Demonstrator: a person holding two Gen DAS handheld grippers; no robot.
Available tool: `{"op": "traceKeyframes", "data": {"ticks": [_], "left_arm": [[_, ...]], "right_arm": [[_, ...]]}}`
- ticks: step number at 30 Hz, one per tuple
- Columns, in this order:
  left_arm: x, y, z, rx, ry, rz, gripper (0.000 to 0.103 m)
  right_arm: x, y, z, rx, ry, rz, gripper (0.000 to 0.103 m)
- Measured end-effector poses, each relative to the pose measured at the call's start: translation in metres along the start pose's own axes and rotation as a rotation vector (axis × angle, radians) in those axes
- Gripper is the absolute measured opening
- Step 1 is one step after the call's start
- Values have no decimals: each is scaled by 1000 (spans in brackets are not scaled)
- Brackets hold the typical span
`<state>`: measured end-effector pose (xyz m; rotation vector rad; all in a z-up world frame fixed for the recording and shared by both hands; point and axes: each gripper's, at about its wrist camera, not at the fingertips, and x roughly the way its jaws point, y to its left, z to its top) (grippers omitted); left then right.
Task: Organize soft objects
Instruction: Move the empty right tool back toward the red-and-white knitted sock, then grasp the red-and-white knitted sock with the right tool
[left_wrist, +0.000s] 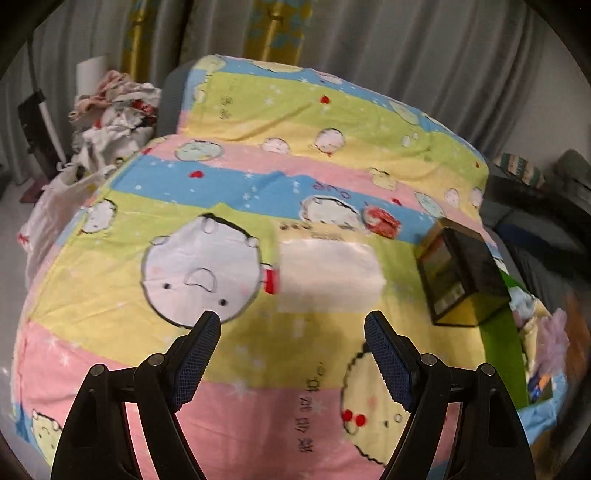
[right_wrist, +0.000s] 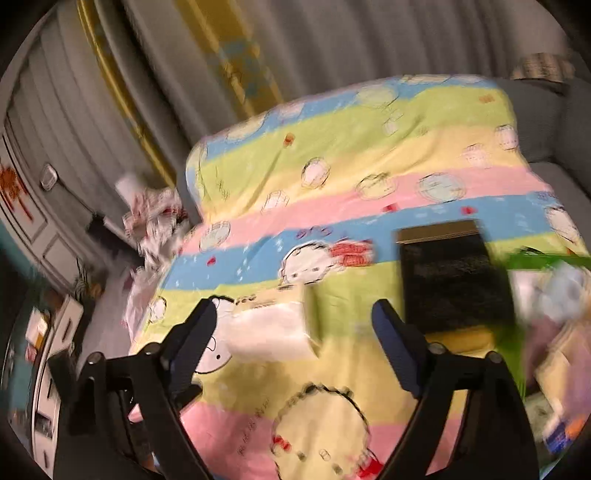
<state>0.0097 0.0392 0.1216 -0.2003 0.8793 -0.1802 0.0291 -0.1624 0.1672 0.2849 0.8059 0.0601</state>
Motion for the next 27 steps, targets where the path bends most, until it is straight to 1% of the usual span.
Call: {"op": "traceKeyframes", "data": {"ticks": [1,3,4,5,6,7,8,10,11,12,13,14,16,18,19,20,22,23,24,26,27], "left_arm": [[-1,4,1,-8,-4,8,81],[0,9,3,-16,0,11,81],[0,12,4,-24,2,6,81],[0,16,6,-35,4,2,81],[0,19,7,-50,6,1,81],[0,24,9,-66,4,-3,81],[0,26,10,-74,3,-6,81],[1,29,11,-90,11,-14,81],[2,32,11,-97,28,-55,81],[3,33,13,-100,39,-89,81],[3,36,14,-109,53,-132,81],[3,37,14,-122,60,-155,81],[2,40,14,-140,51,-148,81],[3,41,14,-137,45,-110,81],[4,41,14,-137,48,-111,81],[4,42,14,-143,58,-129,81],[5,43,13,-164,78,-186,81],[5,44,13,-172,77,-202,81],[4,44,13,-170,73,-197,81],[2,43,13,-152,58,-154,81],[3,43,13,-150,58,-146,81]], "right_arm": [[22,3,10,-18,24,-59,69],[74,12,32,-64,90,-198,66],[95,15,40,-72,127,-236,63],[117,14,45,-77,166,-259,57],[143,14,50,-81,211,-276,55],[154,11,53,-78,227,-287,52],[170,9,56,-73,245,-310,51],[196,2,57,-81,271,-401,50],[210,-3,58,-87,278,-454,46],[220,-8,60,-81,284,-472,44],[224,-11,62,-76,295,-479,44],[230,-16,63,-72,306,-489,43],[240,-21,64,-94,288,-519,44],[244,-22,61,-109,279,-515,39],[243,-20,60,-124,267,-524,35],[243,-17,58,-133,260,-528,32],[237,-14,57,-133,246,-526,29],[232,-13,56,-126,243,-509,29],[221,-11,56,-114,233,-471,29],[207,-7,54,-117,210,-423,29],[188,-2,52,-125,187,-385,29]]}}
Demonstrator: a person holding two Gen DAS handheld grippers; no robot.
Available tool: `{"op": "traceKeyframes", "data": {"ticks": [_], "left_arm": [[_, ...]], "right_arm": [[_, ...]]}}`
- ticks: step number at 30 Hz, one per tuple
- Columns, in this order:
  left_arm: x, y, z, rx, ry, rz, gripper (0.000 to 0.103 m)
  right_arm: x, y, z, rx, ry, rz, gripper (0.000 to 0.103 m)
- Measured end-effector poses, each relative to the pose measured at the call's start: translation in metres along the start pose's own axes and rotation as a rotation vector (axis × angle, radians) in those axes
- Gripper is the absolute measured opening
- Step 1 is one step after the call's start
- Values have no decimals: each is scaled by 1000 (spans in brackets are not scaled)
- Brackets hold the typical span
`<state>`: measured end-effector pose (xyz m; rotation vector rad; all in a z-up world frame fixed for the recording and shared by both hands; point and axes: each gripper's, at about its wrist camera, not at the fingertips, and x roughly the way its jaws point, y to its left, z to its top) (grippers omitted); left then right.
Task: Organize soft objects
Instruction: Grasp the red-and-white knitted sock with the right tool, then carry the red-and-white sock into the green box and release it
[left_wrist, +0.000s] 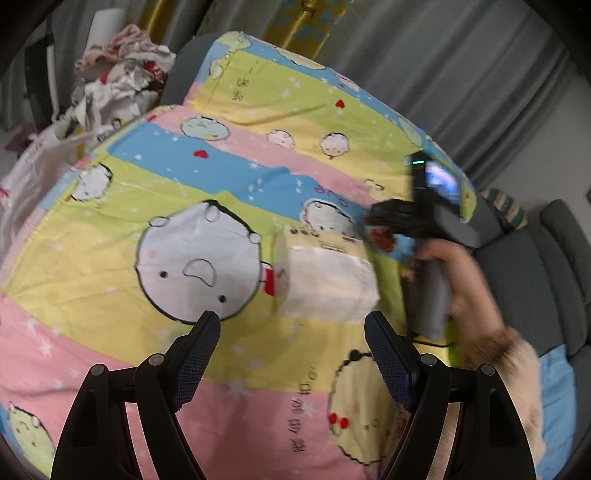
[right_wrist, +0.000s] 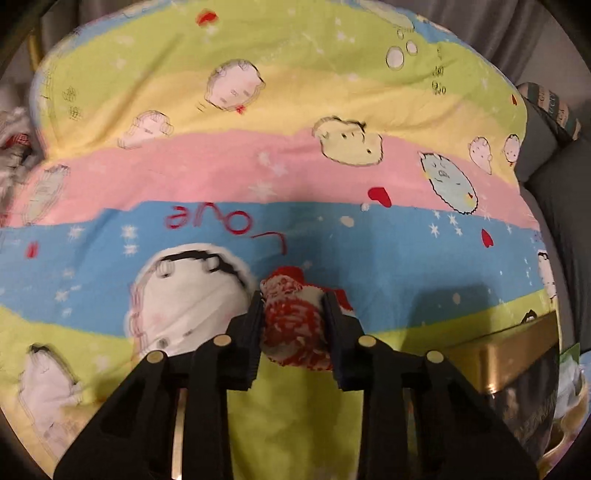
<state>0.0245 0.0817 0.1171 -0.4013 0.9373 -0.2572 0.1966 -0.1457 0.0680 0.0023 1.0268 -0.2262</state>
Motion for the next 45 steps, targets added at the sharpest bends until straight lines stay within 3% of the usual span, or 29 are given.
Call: {"op": "traceKeyframes", "data": {"ticks": [1,4,6,8,14,19,21,23,26,28,33,40,45], "left_arm": [[0,1,0,-6,4,-3,81],[0,2,0,-22,12,-20,81],[-4,0,-1,-8,-10,8,81],[-5,-2,-2,4,-24,33,81],[1,-5,-5,19,1,52,81],[5,-9,-12,35,10,90,81],[8,-12,-15,56,23,93,81],[11,-16,-18,78,33,95,81],[14,-19,-23,93,39,122,81],[18,-22,-25,106,51,132,81],[34,-34,-38,108,136,55,81],[62,-54,-62,134,252,-19,76],[78,-64,-74,169,291,13,66]], "right_arm": [[-8,-1,-3,-6,15,23,29],[-61,-10,-32,2,-53,185,29],[-93,-14,-62,18,-98,303,30],[-111,-11,-89,-3,-108,358,30],[-128,23,-173,-152,-76,342,32],[-95,15,-194,-104,18,323,37],[-97,13,-196,-126,22,341,44],[-107,7,-196,-126,7,362,75],[-123,-14,-195,-71,-33,432,86],[-123,-30,-192,-7,-24,447,87],[-112,-58,-192,156,9,527,87],[-96,-49,-195,224,73,644,65],[-71,-32,-199,222,164,647,56]]}}
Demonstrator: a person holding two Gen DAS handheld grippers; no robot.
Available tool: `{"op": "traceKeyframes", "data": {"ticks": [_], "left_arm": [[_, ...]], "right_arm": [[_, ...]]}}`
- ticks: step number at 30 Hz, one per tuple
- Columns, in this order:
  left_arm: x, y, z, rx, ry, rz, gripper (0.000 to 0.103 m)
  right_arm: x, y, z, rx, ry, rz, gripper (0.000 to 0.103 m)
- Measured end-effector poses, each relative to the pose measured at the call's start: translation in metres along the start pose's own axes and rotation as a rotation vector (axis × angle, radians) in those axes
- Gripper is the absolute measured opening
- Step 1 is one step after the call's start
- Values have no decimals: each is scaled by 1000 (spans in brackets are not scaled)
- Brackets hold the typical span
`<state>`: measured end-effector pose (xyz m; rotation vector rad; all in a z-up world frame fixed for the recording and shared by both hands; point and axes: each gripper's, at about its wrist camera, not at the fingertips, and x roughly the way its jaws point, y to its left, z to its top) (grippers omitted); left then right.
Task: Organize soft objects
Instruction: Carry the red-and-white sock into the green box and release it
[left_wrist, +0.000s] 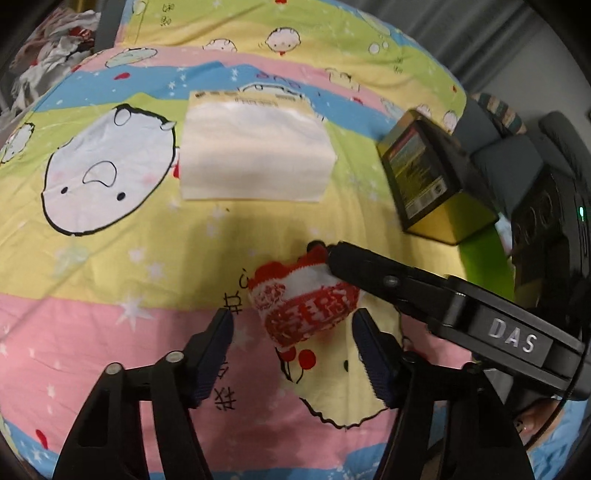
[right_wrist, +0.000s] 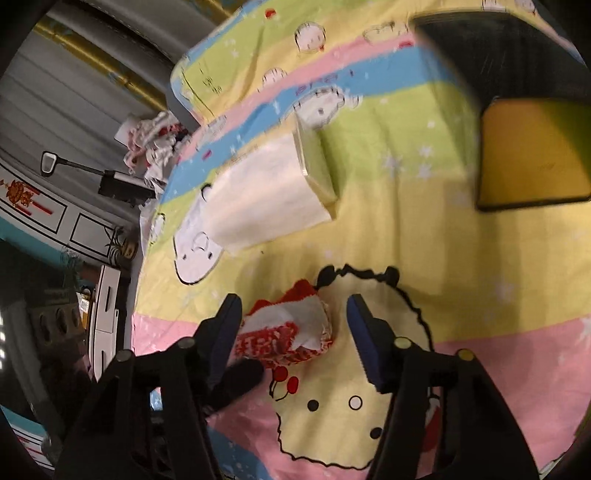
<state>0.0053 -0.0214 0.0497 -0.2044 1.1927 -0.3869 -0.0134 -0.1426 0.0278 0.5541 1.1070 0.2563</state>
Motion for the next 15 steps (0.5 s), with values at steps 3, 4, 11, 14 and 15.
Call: {"op": "traceKeyframes", "data": {"ticks": [3,4,11,14,15], "left_arm": [[12,-1,-3,4,23,39,62],[16,0,-4,-3,36,32,54],[10,-11,-8,44,-7,46,45],[3,-13,-8,47,-30,38,45],[-1,-14,-8,48,-40,35,45]], "right_arm": [[12,-3,-1,-24,38,-11,52],[11,-5,-2,-22,38,-7,52],[3,-3,-4,-43,12,9,39],[-4,-3,-3,-43,-7,13,39],[-8,-2,-4,-42,-17,20,39]]}}
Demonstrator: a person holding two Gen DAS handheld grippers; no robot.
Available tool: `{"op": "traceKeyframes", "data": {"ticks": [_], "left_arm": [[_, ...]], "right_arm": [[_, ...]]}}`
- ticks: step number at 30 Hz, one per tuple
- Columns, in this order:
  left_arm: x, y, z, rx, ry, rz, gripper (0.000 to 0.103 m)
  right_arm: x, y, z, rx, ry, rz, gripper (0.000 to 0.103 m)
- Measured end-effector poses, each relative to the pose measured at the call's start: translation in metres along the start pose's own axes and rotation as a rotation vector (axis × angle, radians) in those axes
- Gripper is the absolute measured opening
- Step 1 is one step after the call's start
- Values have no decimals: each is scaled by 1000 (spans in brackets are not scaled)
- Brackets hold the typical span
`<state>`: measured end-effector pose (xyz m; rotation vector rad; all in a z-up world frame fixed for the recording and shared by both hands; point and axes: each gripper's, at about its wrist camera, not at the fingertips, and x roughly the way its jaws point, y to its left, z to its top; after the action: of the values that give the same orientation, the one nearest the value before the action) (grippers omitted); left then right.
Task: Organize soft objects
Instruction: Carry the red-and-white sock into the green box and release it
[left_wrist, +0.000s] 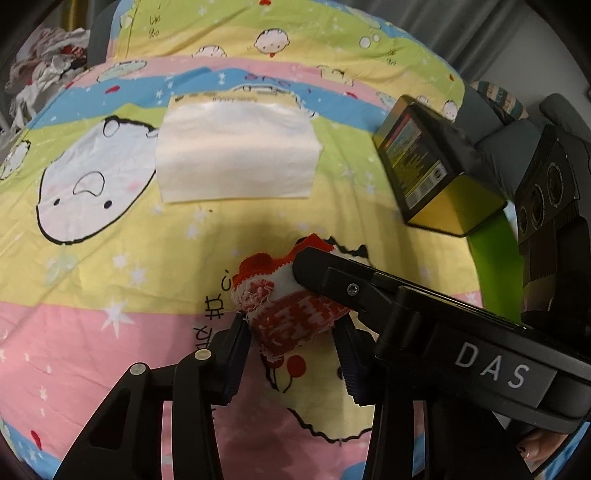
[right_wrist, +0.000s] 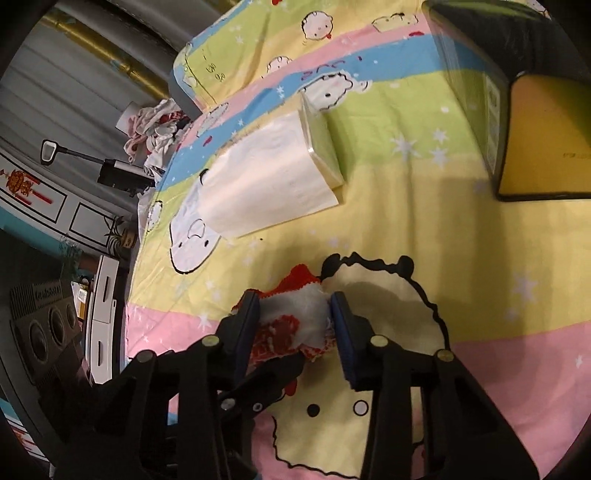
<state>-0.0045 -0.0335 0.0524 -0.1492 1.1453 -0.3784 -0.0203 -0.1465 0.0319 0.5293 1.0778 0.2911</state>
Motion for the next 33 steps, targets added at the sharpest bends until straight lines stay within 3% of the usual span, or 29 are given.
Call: {"op": "traceKeyframes", "data": {"ticks": [17,22,28,33], "left_arm": [[-88,-53,-2,184,-372,-126,45],[-102,-65,-8,221,-425,-155,45],[-100,-84,-19,268,-437,-186,45],[-100,-99,-21,303,-463,-197,45]], "right_arm": [[-117,41,-15,-100,-357,8,41],[-137,47,-23,-124,-425,-19,41],[-155,42,-35,-115,-467,-82,42],[-166,35,-37,-86,-494,-87,42]]}}
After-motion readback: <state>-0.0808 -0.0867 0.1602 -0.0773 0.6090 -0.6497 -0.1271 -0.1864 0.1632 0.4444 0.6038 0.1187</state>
